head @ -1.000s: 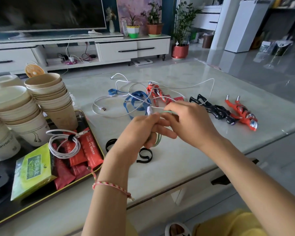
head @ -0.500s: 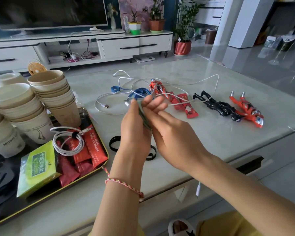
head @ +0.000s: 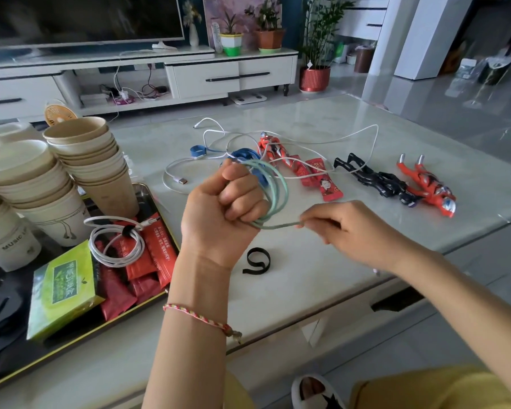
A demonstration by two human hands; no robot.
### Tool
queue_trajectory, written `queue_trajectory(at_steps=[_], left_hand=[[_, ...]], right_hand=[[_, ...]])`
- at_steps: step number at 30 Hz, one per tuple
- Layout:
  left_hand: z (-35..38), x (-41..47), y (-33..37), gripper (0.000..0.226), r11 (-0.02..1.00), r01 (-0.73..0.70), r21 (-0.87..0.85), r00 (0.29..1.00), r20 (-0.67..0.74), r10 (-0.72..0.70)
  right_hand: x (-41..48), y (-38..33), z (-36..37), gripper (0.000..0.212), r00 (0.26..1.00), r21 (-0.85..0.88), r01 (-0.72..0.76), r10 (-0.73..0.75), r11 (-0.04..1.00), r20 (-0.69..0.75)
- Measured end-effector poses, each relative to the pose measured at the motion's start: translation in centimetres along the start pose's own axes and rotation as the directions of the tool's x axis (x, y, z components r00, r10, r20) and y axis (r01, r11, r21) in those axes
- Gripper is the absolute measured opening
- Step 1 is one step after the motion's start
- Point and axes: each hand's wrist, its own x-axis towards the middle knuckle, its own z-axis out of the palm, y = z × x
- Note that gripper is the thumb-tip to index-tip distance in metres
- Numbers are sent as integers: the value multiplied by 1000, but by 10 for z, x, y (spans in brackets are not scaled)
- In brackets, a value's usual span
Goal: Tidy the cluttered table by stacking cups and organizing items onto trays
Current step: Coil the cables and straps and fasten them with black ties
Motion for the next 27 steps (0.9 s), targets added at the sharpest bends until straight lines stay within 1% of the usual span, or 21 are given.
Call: queue_trajectory(at_steps=[1, 3, 5, 8, 10, 11, 13, 15, 16, 18, 19, 20, 21, 22, 23, 24, 25, 26, 27], left_hand=[[0, 0, 0, 32, 996, 65, 59, 998, 2, -65], [1, 1, -2, 33, 968, 191, 165, 981, -10, -192], [3, 2, -8, 33, 925, 276, 262, 961, -50, -273], [4, 8, -24, 36, 806, 352, 475, 935, -221, -278], [5, 12, -36, 39, 722, 400, 564, 911, -328, -249], [6, 14, -41, 41, 699, 411, 585, 904, -363, -227], [4, 17, -48, 50, 698, 392, 599, 900, -408, -155], [2, 20, -49, 59, 732, 317, 603, 905, -423, -43], [1, 21, -47, 59, 760, 277, 588, 902, -432, 6], [-2, 20, -42, 49, 843, 223, 490, 877, -478, 47], [-3, 19, -39, 44, 881, 198, 430, 865, -499, 49], [-4, 18, -35, 42, 910, 169, 378, 859, -509, 52], [-6, 17, -31, 42, 933, 133, 335, 859, -509, 60], [-7, 16, -27, 43, 952, 90, 292, 866, -494, 70], [-7, 16, -23, 44, 969, 52, 242, 879, -471, 71], [-6, 14, -19, 44, 981, 28, 193, 896, -441, 61], [-6, 13, -16, 46, 986, 25, 163, 914, -404, 43], [-5, 12, -15, 49, 987, 39, 154, 933, -359, 19], [-5, 12, -15, 53, 985, 65, 160, 950, -313, -11]], right_hand=[[2, 7, -5, 15, 999, -53, -42, 42, 998, -14], [5, 17, -15, 31, 990, -141, -113, 100, 984, -102], [8, 21, -21, 40, 965, -148, -157, 120, 976, -233], [12, 11, -19, 42, 912, -157, -197, 122, 968, -392], [15, -2, -12, 39, 890, -162, -207, 116, 965, -441], [16, -9, -8, 37, 887, -157, -188, 99, 969, -451], [15, -25, 0, 30, 894, -132, -113, 43, 985, -446], [9, -41, 9, 23, 923, -209, -4, -77, 978, -376], [5, -47, 14, 19, 939, -285, 52, -144, 957, -312], [-2, -57, 26, 12, 954, -478, 132, -242, 869, -177], [-5, -61, 33, 21, 956, -550, 165, -270, 819, -114], [-9, -63, 36, 26, 953, -576, 213, -297, 789, -55], [-11, -67, 37, 24, 941, -546, 268, -337, 794, -28], [-13, -67, 37, 22, 918, -488, 319, -393, 813, -54], [-14, -67, 34, 25, 887, -426, 339, -436, 839, -153], [-12, -63, 30, 26, 849, -354, 323, -434, 878, -301], [-8, -59, 25, 22, 817, -255, 274, -365, 927, -447], [-3, -54, 20, 17, 801, -122, 208, -240, 971, -548], [2, -50, 16, 16, 825, 58, 124, -71, 991, -561]])
